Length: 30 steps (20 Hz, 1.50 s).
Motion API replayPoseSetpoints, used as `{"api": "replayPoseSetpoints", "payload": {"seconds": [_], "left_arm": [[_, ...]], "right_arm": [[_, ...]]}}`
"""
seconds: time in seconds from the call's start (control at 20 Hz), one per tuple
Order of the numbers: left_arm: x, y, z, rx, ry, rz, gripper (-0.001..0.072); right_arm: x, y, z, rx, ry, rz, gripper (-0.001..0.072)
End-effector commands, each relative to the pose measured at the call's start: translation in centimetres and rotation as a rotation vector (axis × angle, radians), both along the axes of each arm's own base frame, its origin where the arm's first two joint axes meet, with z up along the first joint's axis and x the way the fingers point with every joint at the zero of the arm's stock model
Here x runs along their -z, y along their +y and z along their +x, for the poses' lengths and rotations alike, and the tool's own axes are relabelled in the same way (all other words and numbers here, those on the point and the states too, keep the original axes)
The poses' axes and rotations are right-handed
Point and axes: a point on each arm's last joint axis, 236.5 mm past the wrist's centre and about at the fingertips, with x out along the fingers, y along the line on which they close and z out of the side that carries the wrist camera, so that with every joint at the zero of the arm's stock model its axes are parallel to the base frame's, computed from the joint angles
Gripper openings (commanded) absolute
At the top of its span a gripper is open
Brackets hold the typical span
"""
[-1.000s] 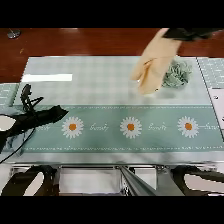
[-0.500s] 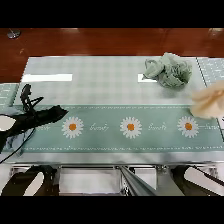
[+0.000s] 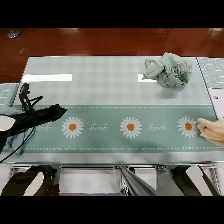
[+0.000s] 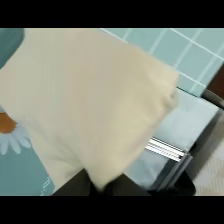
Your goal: Fold the shirts.
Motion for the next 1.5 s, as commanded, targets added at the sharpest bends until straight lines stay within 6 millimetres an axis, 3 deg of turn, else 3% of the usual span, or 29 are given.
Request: {"api": "replayPoseSetpoints", "payload": {"seconds": [0.0, 0.05, 0.1, 0.15, 0.2, 0.3, 0.4, 0.45, 0.55, 0.65, 0.7, 0.8, 0.85, 0.9, 1.0, 1.1, 1.2, 1.25, 1.35, 1.45], "left_arm": [[-0.1, 0.3, 0.5, -0.017, -0.017, 0.006, 0.0032], [-0.2, 0.4, 0.6, -0.021, -0.02, 0.008, 0.0031], [-0.2, 0.5, 0.6, -0.023, -0.023, 0.009, 0.0031], [-0.3, 0.6, 0.9, -0.031, -0.032, 0.013, 0.0031], [-0.6, 1.0, 1.4, -0.023, -0.07, 0.043, 0.0032], [-2.5, 2.8, 3.1, -0.012, -0.168, 0.121, 0.0031], [-7.3, 6.2, 5.7, -0.106, -0.266, 0.143, 0.003], [-10.3, 7.7, 7.0, -0.139, -0.323, 0.156, 0.003], [-17.4, 8.9, 9.4, -0.139, -0.437, 0.178, 0.003], [-24.1, 7.4, 11.2, -0.064, -0.535, 0.183, 0.003], [-26.7, 5.6, 11.9, -0.003, -0.575, 0.179, 0.0029], [-29.3, 1.0, 12.3, 0.116, -0.599, 0.133, 0.0029], [-28.8, -1.5, 12.2, 0.184, -0.586, 0.123, 0.0029], [-27.0, -3.6, 11.9, 0.252, -0.547, 0.14, 0.0029], [-19.6, -6.5, 10.9, 0.337, -0.353, 0.203, 0.0029], [-10.7, -7.2, 9.6, 0.384, -0.155, 0.293, 0.0029], [-5.2, -5.0, 9.3, 0.346, 0.022, 0.352, 0.0029], [-3.8, -4.0, 9.4, 0.316, 0.088, 0.345, 0.003], [-2.4, -3.1, 9.7, 0.298, 0.129, 0.345, 0.003], [-1.9, -2.9, 9.8, 0.322, 0.128, 0.36, 0.0031]], "right_arm": [[1.5, 0.5, -6.9, 0.173, 0.121, -0.107, 0.0019], [2.3, 1.1, -8.2, 0.215, 0.146, -0.118, 0.0116], [3.0, 1.7, -9.3, 0.25, 0.178, -0.125, 0.0446], [3.7, 2.1, -9.7, 0.243, 0.187, -0.124, 0.0624], [3.8, 1.7, -9.1, 0.225, 0.167, -0.138, 0.0619], [2.3, -0.6, -5.6, 0.138, 0.048, -0.192, 0.0617], [-1.0, -3.4, -1.5, 0.065, -0.079, -0.24, 0.06], [-2.9, -4.4, 1.2, 0.03, -0.174, -0.243, 0.0557], [-7.2, -4.4, 9.4, -0.1, -0.436, -0.197, 0.0297], [-11.4, -0.4, 18.7, -0.392, -0.665, -0.143, 0.0019], [-12.6, 3.3, 22.8, -0.561, -0.739, -0.128, 0.0019], [-11.4, 11.1, 27.4, -0.821, -0.713, -0.09, 0.0019], [-9.8, 14.8, 28.5, -0.939, -0.66, -0.08, 0.0019], [-7.3, 18.2, 29.2, -1.047, -0.588, -0.086, 0.0019], [-0.6, 23.4, 29.5, -1.156, -0.462, -0.066, 0.0019], [7.6, 26.8, 28.1, -1.186, -0.361, -0.017, 0.0019], [14.2, 27.4, 25.6, -1.171, -0.253, 0.048, 0.0019], [15.9, 27.0, 24.6, -1.169, -0.182, 0.075, 0.0019], [16.9, 26.5, 24.3, -1.14, -0.14, 0.108, 0.0019], [16.7, 26.3, 24.7, -1.137, -0.152, 0.098, 0.0019]]}}
